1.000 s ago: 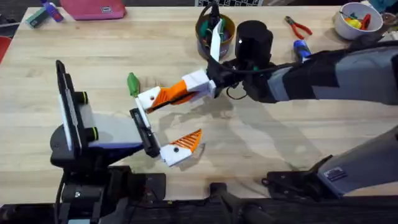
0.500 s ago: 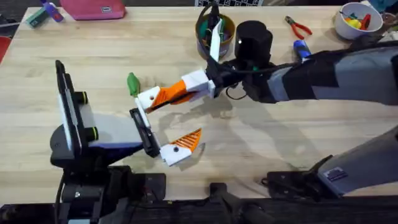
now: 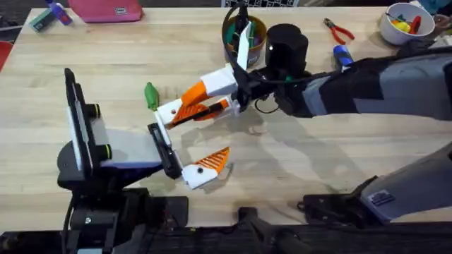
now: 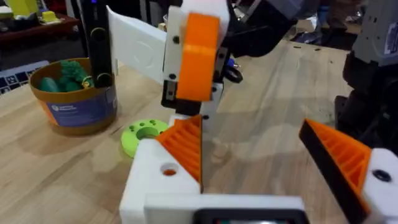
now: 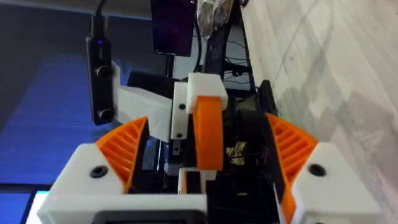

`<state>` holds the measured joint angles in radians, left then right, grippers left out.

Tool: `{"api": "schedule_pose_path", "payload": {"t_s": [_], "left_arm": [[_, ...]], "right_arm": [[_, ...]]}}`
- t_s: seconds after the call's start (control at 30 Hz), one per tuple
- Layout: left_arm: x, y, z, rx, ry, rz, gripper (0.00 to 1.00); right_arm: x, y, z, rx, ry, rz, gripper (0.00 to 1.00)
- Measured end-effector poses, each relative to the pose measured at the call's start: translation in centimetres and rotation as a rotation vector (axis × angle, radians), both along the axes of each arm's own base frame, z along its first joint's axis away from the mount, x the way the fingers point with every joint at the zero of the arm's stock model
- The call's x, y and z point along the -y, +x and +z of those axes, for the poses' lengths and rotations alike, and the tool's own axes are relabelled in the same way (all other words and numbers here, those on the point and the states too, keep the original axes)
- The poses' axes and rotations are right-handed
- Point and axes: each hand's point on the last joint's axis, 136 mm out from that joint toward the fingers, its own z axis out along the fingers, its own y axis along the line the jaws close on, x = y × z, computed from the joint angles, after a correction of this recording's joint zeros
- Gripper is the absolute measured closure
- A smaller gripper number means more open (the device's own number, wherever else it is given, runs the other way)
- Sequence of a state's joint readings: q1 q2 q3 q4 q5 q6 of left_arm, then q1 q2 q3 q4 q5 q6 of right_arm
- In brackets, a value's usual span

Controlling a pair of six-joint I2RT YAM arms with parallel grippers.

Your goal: Pick up the gripper from the table and insert it into the empty holder that is missing its gripper. Then pick up a screw, insert it into the mounting hole, and use the screwdriver to tighten it. Finally, clean up the table by picking up the vegetable and placing it into the bucket.

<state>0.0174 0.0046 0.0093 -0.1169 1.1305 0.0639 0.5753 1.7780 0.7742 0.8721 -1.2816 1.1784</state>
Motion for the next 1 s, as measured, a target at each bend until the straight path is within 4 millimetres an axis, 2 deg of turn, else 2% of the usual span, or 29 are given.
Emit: {"api": "schedule_pose_path", "payload": {"t_s": [0.23,0.4,0.53,0.7,0.87,1.0], "left_arm": [[0.0,0.0,0.0,0.0,0.0,0.0,0.015],[0.0,0.0,0.0,0.0,0.0,0.0,0.016],[0.0,0.0,0.0,0.001,0.0,0.0,0.015],[0.0,0.0,0.0,-0.001,0.0,0.0,0.015],[0.0,0.0,0.0,0.0,0.0,0.0,0.014],[0.0,0.0,0.0,0.0,0.0,0.0,0.014]], "right_arm": [[0.0,0.3,0.3,-0.002,-0.011,-0.028,0.009],[1.5,0.3,1.5,-0.039,-0.1,-0.113,0.009],[4.4,0.7,1.4,-0.058,-0.268,-0.247,0.008],[9.0,2.0,2.6,0.06,-0.511,-0.416,0.009],[12.4,3.3,4.4,0.217,-0.75,-0.499,0.008],[14.4,4.1,3.8,0.262,-0.939,-0.512,0.007]]}}
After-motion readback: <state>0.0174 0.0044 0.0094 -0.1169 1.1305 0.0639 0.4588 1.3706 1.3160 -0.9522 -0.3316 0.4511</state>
